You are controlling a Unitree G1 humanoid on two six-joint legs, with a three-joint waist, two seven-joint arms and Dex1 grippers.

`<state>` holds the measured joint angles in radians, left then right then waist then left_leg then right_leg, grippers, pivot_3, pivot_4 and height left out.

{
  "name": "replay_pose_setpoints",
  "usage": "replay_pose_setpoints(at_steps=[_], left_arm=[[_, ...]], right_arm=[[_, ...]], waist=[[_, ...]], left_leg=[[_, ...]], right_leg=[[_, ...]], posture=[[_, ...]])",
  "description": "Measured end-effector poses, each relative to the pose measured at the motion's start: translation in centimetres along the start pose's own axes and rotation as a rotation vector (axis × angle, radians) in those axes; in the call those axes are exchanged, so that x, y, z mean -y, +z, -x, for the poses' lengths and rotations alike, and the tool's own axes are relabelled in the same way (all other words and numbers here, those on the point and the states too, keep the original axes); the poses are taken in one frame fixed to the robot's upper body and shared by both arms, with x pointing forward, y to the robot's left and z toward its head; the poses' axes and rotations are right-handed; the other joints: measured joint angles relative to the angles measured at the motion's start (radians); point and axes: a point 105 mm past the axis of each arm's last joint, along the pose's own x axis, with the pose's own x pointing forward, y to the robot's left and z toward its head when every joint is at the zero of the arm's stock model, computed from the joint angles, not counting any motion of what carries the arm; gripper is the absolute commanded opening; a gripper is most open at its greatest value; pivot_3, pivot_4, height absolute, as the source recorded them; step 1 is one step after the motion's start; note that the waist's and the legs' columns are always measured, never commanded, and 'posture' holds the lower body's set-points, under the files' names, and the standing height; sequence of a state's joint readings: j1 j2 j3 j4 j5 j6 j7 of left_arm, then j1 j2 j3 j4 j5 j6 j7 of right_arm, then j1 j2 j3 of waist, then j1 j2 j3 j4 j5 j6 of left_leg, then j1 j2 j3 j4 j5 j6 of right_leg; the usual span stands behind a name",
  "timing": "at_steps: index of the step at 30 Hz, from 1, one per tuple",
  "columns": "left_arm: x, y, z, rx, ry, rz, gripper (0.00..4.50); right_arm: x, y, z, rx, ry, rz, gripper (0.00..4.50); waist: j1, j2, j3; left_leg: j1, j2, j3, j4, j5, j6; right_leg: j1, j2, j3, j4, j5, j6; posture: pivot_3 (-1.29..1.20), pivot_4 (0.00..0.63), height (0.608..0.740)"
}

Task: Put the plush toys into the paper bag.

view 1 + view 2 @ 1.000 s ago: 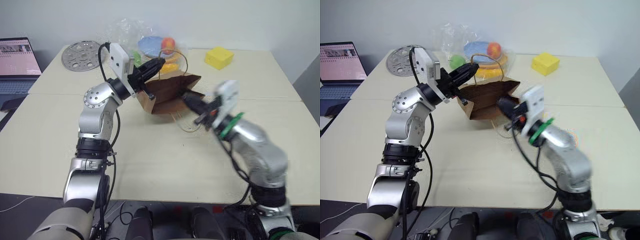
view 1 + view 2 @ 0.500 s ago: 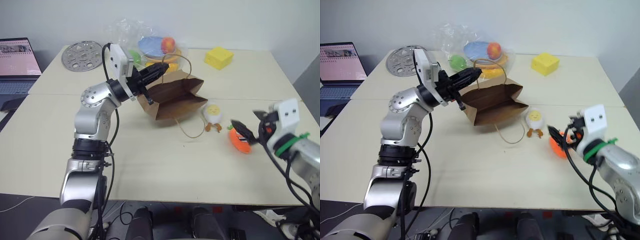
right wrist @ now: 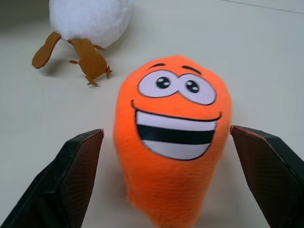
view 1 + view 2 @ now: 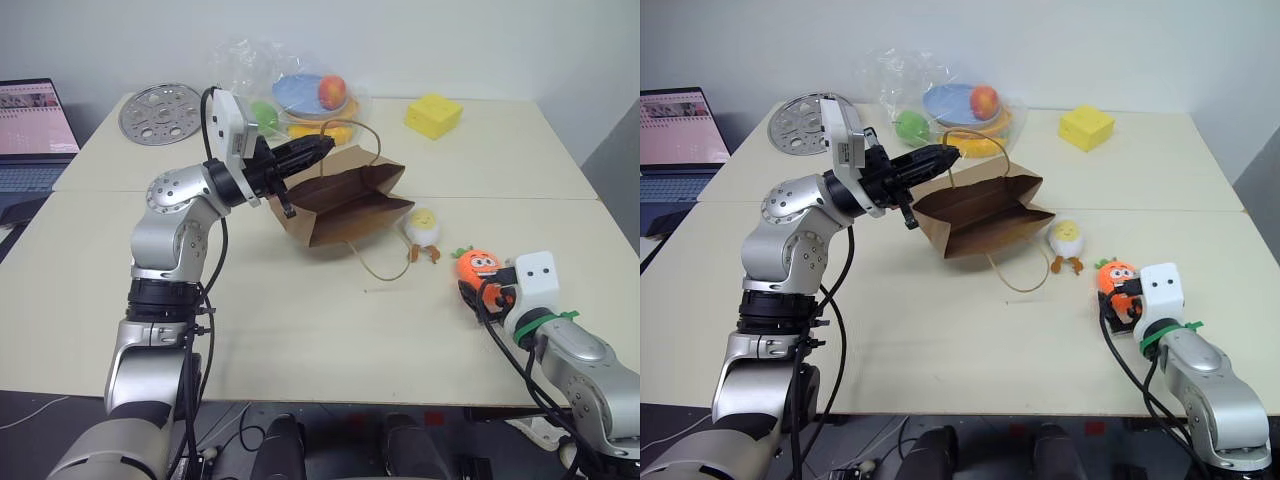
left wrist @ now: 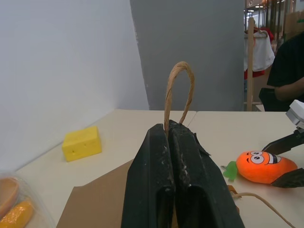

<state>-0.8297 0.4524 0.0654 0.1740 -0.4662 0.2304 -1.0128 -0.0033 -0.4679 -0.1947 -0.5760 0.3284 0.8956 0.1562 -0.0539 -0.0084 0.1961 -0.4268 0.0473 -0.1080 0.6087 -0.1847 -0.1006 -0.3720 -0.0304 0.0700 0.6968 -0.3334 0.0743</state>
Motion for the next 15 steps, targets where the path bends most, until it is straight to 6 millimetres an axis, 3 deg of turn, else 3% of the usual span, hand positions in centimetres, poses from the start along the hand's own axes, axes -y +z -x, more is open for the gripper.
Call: replay_pose_setpoints(at_steps=[3,10,12,15], left_arm=[[0.0,0.0,0.0,0.000,-0.001,-0.001,0.00],[0.1,0.1,-0.1,0.011,-0.002,-0.014,0.00],[0.1,0.1,-0.1,0.009,-0.001,-0.014,0.00],[0.0,-0.2,-0.2,0.012,0.000,-0.006,0.00]], right_arm=[[0.4,-0.7,0.1,-0.017,-0.023,0.003,2.52],[0.4,-0.2,-0.1,0.013,-0.026,0.006,0.15],[0.2,0.7,-0.4,0.045,-0.004,-0.001,0.00],[-1.6,4.9,-0.2,0.182,0.136,0.023,0.00]], waist=[[0.000,0.000,0.000],[0.001,0.000,0.000],[-0.001,0.000,0.000],[-0.006,0.000,0.000]], left_leg=[[0.000,0.000,0.000,0.000,0.000,0.000],[0.000,0.000,0.000,0.000,0.000,0.000],[0.000,0.000,0.000,0.000,0.000,0.000],[0.000,0.000,0.000,0.000,0.000,0.000]], right_leg=[[0.000,0.000,0.000,0.000,0.000,0.000],[0.000,0.000,0.000,0.000,0.000,0.000],[0.000,0.000,0.000,0.000,0.000,0.000],[0.000,0.000,0.000,0.001,0.000,0.000]], posture=[[0.00,0.150,0.740],[0.00,0.150,0.740],[0.00,0.150,0.740],[0.00,0.150,0.740]])
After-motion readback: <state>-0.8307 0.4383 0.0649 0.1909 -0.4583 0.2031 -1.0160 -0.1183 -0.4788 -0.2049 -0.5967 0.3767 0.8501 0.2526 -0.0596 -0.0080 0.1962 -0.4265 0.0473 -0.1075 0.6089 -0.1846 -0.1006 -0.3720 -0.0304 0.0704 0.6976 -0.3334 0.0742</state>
